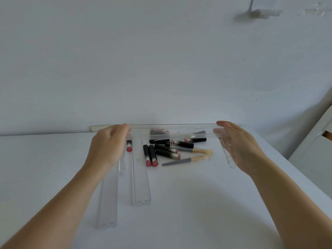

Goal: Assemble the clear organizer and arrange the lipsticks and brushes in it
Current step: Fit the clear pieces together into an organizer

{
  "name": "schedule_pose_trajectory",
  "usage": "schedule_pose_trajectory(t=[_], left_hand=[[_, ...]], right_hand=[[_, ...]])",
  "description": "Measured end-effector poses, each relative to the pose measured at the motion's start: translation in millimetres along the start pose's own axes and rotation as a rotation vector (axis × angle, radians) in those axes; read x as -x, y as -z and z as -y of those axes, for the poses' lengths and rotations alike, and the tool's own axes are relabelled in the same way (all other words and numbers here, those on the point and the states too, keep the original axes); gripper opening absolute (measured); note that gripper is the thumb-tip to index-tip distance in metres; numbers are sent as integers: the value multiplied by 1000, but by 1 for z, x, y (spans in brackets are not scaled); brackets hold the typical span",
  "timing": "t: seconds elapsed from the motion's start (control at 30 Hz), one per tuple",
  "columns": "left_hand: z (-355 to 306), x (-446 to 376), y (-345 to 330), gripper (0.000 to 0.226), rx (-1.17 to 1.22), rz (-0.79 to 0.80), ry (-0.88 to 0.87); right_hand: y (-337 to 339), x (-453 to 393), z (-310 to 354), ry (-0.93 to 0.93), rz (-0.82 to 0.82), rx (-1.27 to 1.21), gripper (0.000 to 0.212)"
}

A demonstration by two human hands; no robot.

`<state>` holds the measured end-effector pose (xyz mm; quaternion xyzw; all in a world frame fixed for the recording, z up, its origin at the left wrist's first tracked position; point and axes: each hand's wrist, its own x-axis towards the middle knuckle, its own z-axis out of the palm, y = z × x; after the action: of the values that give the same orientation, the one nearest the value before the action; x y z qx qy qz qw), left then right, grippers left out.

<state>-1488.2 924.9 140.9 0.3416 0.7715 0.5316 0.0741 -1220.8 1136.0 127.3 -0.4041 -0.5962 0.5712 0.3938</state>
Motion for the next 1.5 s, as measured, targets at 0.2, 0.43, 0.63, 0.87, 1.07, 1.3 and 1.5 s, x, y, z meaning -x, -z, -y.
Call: schedule_pose_trajectory(t=[0.2, 0.43, 0.63, 0.87, 1.07, 1.3, 1.5], left_hand=[[-17, 7, -15, 43, -30, 163, 30], [-28, 25, -36, 26, -134, 341, -20], [-13, 36, -44, 33, -249, 380, -125], [-2, 29, -37, 24, -276, 294, -163], [4, 14, -23, 15, -308, 241, -175], [12, -15, -6, 15, -426, 168, -115], [5, -32, -17, 27, -695, 238, -77]], right_hand=[[36, -4, 3, -47, -53, 91, 20], [75, -2, -10, -131, -87, 64, 17], [84, 5, -21, -181, -57, 55, 19], [67, 7, -24, -192, 1, 120, 31], [47, 2, -27, -169, 4, 161, 23], [40, -1, -33, -107, -2, 173, 22], [40, 3, -26, -100, -2, 207, 28]])
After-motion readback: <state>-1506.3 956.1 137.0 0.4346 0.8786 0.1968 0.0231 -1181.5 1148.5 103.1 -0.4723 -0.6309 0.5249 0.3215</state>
